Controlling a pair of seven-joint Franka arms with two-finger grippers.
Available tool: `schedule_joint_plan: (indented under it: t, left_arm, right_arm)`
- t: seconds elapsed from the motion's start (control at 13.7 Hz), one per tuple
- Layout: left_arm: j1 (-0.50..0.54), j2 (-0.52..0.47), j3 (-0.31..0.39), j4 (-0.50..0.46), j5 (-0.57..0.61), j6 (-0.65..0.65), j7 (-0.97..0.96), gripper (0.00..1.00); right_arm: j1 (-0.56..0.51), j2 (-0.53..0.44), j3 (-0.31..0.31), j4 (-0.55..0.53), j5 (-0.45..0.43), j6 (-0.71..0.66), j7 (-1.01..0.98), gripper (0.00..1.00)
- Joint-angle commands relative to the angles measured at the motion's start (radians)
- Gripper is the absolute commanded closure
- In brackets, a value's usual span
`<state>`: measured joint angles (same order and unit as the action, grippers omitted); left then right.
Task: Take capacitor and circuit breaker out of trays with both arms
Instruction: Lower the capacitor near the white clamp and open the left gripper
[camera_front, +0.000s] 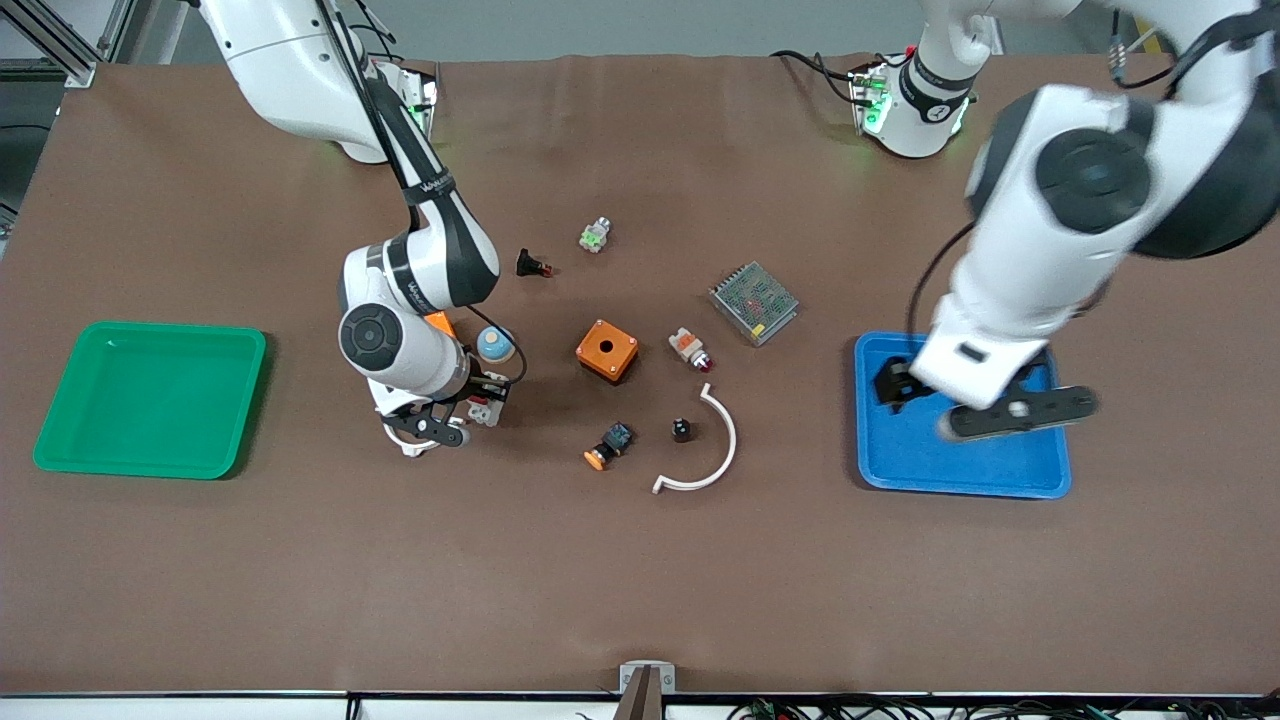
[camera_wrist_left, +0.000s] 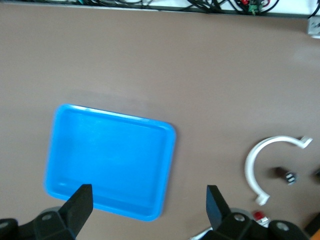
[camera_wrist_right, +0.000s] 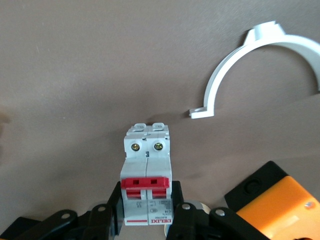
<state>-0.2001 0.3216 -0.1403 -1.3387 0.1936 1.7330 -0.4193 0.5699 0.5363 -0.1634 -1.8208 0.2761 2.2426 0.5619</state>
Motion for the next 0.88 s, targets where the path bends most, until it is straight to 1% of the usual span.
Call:
schedule_joint_plan:
  t: [0.0,0.07,0.15,0.29,0.37,0.44,0.58,0.66,0.8]
  left_arm:
    - [0.057,-0.094,-0.012,-0.034,-0.002,-0.084,0.111,0.0]
    - [0.065,-0.119,-0.007,-0.034,-0.002,-0.127,0.129,0.0]
    - [0.099,-0.142,-0.01,-0.036,-0.011,-0.157,0.158,0.0]
    - [0.163,-0.188,-0.016,-0.057,-0.06,-0.173,0.218,0.0]
    - [0.191,-0.223,-0.016,-0.095,-0.098,-0.174,0.262,0.0]
    - [0.197,-0.263,-0.007,-0.134,-0.126,-0.175,0.283,0.0]
    - [0.205,-0.344,-0.001,-0.218,-0.14,-0.175,0.29,0.0]
    - [0.205,-0.37,0.007,-0.247,-0.155,-0.175,0.29,0.0]
    - [0.203,-0.403,0.027,-0.29,-0.175,-0.168,0.29,0.0]
  right_arm:
    - [0.039,0.025,-0.011,0.028,0.023,0.011,-0.011,0.8]
    - [0.042,0.03,-0.011,0.028,0.023,0.018,-0.032,0.8]
    - [0.045,0.03,-0.011,0.028,0.023,0.022,-0.068,0.8]
    - [0.044,0.03,-0.011,0.028,0.025,0.025,-0.108,0.8]
    - [0.044,0.031,-0.011,0.028,0.026,0.026,-0.109,0.8]
    - [0.044,0.031,-0.011,0.028,0.026,0.031,-0.109,0.8]
    - [0.044,0.031,-0.011,0.026,0.026,0.032,-0.109,0.79]
    - [0.044,0.033,-0.011,0.026,0.026,0.032,-0.109,0.79]
    - [0.044,0.04,-0.011,0.026,0.026,0.032,-0.109,0.74]
